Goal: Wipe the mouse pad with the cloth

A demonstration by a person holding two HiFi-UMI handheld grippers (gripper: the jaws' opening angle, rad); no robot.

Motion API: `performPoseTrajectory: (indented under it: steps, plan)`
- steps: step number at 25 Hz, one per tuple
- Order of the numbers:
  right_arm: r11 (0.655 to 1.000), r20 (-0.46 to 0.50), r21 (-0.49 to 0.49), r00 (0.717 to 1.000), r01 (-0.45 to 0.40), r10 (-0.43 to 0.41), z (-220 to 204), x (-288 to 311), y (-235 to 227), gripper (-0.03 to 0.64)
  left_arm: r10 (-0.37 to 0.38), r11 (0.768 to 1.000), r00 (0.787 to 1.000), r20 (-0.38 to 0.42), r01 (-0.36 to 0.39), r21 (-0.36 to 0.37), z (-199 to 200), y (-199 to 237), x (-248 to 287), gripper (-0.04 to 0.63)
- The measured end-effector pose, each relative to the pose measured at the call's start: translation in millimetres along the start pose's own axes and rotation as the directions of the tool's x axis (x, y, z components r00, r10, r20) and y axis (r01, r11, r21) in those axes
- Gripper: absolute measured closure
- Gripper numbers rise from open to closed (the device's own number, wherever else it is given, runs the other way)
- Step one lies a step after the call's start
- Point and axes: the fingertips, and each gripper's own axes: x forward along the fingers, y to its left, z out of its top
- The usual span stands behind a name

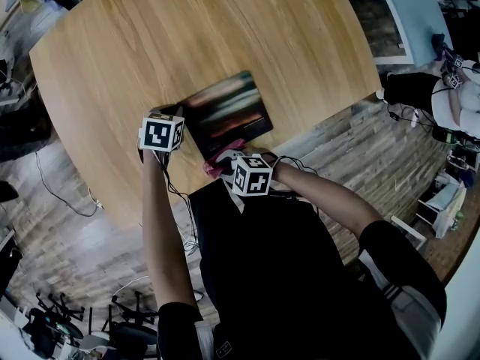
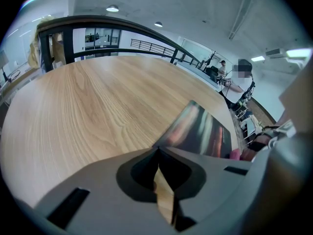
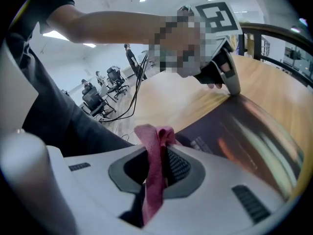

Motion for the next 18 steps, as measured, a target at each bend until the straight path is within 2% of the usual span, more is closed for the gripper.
performPoseTrajectory:
  steps: [2,4,6,8,10,13,16,18]
  plan:
    - [0.999,0.061,0.018,0.998,0.028,-0.029,9.4,-14.5,-5.4,0.554,0.002,1.000,1.000,0.003,-0.002,0.004,1.0,-2.0,-0.1,0.572]
    - [0.993,0.154,0.078,0.983,0.091,-0.103,25.2,-37.4,-21.7,0.554,0.005,1.000,1.000,0.013,-0.005,0.010,2.8,-2.0,-0.6,0.572]
    - [0.973,0.240,0.151,0.948,0.176,-0.209,40.4,-65.1,-46.7,0.554,0.010,1.000,1.000,0.025,-0.010,0.009,3.8,-0.6,-0.9,0.572]
    - [0.939,0.308,0.234,0.897,0.252,-0.317,52.0,-94.3,-75.5,0.554,0.011,1.000,0.999,0.034,-0.011,0.004,4.1,0.4,-0.9,0.572]
    - [0.893,0.342,0.313,0.839,0.322,-0.423,56.9,-121.0,-106.2,0.554,0.009,1.000,0.999,0.034,-0.009,-0.002,3.9,0.4,-0.9,0.572]
    - [0.813,0.334,0.405,0.760,0.418,-0.557,56.2,-149.4,-150.4,0.554,0.004,1.000,1.000,0.020,-0.004,-0.009,1.7,-0.2,-0.8,0.572]
    - [0.723,0.264,0.465,0.699,0.512,-0.665,44.5,-161.8,-189.9,0.554,0.002,1.000,1.000,0.023,-0.002,-0.008,3.5,-1.5,-2.0,0.572]
    - [0.661,0.194,0.490,0.668,0.568,-0.718,30.6,-162.3,-212.8,0.554,-0.002,1.000,1.000,0.030,0.002,-0.007,5.8,-2.4,-2.1,0.572]
